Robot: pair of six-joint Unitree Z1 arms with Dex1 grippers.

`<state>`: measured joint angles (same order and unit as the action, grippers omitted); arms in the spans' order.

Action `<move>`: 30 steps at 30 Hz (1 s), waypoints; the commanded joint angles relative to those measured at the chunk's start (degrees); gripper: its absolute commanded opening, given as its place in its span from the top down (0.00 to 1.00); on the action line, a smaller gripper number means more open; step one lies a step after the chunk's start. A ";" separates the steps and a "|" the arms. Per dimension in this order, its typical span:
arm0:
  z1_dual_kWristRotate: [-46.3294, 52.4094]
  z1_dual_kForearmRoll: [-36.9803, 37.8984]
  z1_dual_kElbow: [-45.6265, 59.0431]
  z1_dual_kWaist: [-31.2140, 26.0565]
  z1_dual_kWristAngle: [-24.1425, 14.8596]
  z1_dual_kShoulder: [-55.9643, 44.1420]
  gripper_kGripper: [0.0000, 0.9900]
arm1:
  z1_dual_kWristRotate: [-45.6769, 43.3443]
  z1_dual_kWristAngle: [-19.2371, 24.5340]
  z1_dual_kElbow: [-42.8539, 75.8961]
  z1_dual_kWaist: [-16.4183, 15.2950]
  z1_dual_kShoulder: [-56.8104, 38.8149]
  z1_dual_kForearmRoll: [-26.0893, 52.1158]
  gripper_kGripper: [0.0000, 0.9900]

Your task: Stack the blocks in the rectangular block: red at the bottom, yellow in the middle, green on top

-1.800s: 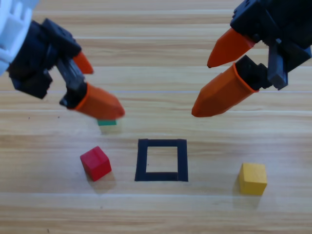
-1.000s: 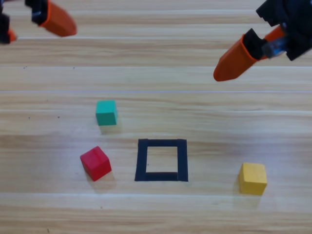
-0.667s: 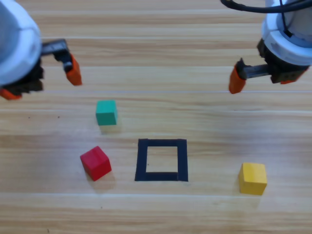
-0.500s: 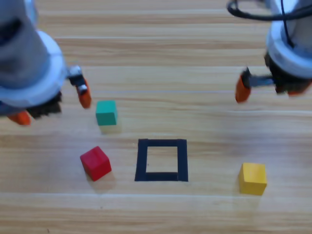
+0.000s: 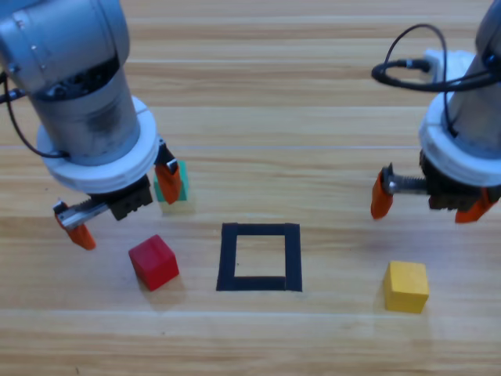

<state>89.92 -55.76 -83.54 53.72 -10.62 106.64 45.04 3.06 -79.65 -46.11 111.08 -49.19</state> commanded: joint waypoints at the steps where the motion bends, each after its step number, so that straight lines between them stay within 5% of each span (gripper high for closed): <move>1: 2.62 0.04 0.57 -4.58 3.32 4.46 0.04 | 1.45 -1.31 2.65 -2.58 7.31 1.81 0.01; 15: -1.07 8.92 5.67 -7.22 8.16 9.12 0.04 | 1.80 -3.59 5.55 -4.25 9.51 4.27 0.07; 19: -1.59 10.06 6.02 -7.31 8.51 9.38 0.04 | 1.54 -4.91 5.73 -4.34 10.12 4.27 0.18; 22: -1.95 11.38 7.07 -7.31 8.86 9.47 0.04 | 1.27 -4.47 5.91 -4.34 10.30 4.27 0.31; 28: -2.56 14.81 9.80 -7.57 9.56 10.00 0.04 | -2.33 -2.71 5.29 -4.34 9.68 4.63 1.00; 30: -2.65 15.33 10.15 -7.57 9.56 10.26 0.04 | -2.42 -1.31 5.20 -4.34 8.72 4.63 1.00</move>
<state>87.80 -41.83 -75.03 47.23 -1.77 114.19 43.41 -1.01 -74.79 -48.88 117.71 -45.65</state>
